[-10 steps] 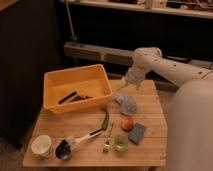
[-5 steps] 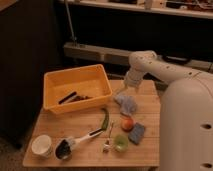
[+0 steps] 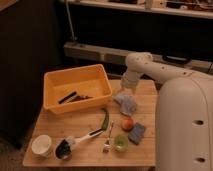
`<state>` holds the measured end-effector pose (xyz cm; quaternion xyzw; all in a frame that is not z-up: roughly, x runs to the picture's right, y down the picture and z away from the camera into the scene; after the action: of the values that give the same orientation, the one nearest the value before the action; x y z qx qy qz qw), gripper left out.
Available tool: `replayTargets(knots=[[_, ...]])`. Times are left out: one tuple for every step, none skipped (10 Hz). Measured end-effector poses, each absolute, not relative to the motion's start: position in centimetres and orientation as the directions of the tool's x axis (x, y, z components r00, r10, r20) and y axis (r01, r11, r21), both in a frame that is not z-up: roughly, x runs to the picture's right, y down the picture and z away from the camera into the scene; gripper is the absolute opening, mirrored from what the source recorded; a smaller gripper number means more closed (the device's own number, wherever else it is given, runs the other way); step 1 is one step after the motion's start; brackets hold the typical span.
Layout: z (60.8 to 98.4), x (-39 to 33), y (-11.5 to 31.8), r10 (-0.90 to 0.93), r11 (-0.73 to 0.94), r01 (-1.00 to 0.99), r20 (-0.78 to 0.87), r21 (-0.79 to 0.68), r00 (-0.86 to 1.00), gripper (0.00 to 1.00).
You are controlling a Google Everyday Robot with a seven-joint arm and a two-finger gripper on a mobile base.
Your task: Place towel in paper cup
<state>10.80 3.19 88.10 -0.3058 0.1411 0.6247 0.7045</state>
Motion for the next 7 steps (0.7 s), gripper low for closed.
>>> replayTargets(knots=[[88.9, 10.2, 4.1, 0.783, 0.029, -0.967, -0.595, -0.255, 0.18, 0.74], [89.7, 9.5, 5.0, 0.766, 0.019, -0.969, -0.619, -0.248, 0.173, 0.74], [90.5, 8.9, 6.0, 0.729, -0.007, -0.976, -0.669, -0.219, 0.146, 0.74], [91.1, 8.6, 6.3, 0.706, -0.041, -0.98, -0.7, -0.193, 0.108, 0.74], [91.7, 8.8, 6.9, 0.682, -0.083, -0.984, -0.729, -0.158, 0.059, 0.74], [92.2, 9.6, 7.3, 0.653, -0.141, -0.983, -0.757, -0.113, -0.006, 0.74], [92.5, 10.9, 7.4, 0.636, -0.183, -0.979, -0.77, -0.084, -0.053, 0.74]])
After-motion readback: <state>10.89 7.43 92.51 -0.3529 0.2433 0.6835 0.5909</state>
